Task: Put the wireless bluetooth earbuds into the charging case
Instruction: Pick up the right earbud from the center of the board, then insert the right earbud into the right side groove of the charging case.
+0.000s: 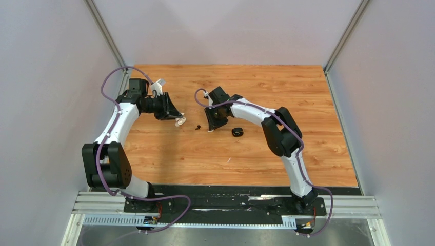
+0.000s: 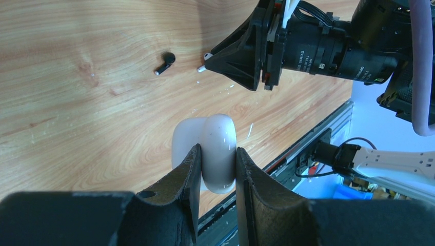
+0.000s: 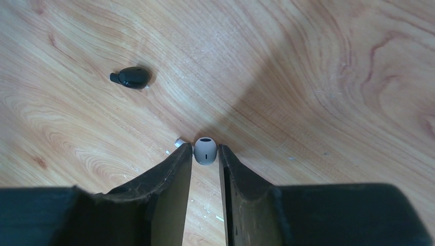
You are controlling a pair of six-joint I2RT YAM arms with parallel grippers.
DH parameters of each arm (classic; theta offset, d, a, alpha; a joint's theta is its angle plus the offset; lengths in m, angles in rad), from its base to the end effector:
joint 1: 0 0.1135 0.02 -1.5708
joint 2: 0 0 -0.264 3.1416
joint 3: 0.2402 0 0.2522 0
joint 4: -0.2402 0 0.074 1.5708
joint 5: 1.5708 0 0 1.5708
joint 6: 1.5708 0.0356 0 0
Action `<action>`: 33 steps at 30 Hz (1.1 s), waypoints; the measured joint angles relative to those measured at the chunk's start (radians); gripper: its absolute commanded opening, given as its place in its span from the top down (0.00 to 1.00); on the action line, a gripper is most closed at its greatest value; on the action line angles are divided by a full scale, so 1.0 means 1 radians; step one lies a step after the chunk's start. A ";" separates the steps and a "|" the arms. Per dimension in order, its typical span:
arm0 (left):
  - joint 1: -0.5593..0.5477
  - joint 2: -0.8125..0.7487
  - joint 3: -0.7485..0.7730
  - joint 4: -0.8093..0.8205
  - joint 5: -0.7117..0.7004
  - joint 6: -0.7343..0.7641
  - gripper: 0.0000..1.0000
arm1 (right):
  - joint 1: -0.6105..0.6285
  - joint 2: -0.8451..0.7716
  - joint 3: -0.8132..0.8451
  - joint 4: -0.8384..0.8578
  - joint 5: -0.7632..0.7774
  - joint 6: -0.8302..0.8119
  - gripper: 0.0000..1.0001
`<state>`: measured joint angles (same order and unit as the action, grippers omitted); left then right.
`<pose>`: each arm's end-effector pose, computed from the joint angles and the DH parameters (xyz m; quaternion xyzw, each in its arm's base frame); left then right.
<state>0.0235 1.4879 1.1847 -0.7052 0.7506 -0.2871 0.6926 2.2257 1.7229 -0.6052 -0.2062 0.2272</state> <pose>0.3037 -0.0172 0.2761 -0.0378 0.8988 -0.3830 0.2097 0.3593 0.3076 0.1600 -0.2462 0.9366 0.1910 0.1600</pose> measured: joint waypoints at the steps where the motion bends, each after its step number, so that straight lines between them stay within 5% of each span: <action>1: 0.000 0.000 0.000 0.000 0.000 0.000 1.00 | 0.000 0.000 0.000 0.000 0.003 0.000 0.69; 6: 0.000 0.000 0.000 0.008 0.000 -0.004 1.00 | 0.000 -0.002 -0.006 0.005 0.006 -0.001 0.77; 10: 0.000 0.000 0.000 0.013 0.000 -0.007 1.00 | 0.000 -0.004 -0.007 0.012 0.002 -0.008 1.00; 19: -0.001 0.003 -0.029 0.045 0.001 -0.022 1.00 | 0.000 -0.069 -0.053 0.021 0.087 -0.238 1.00; 26: -0.079 0.104 -0.002 0.087 0.008 -0.045 1.00 | 0.000 -0.496 -0.405 0.322 0.192 -0.734 1.00; 33: -0.240 0.296 0.161 0.130 0.109 -0.083 1.00 | -0.002 -0.843 -0.628 0.607 0.066 -1.062 1.00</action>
<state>-0.2169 1.7844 1.3453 -0.5747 0.8597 -0.3698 0.6903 1.3830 1.0950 0.0017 -0.1398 -0.8352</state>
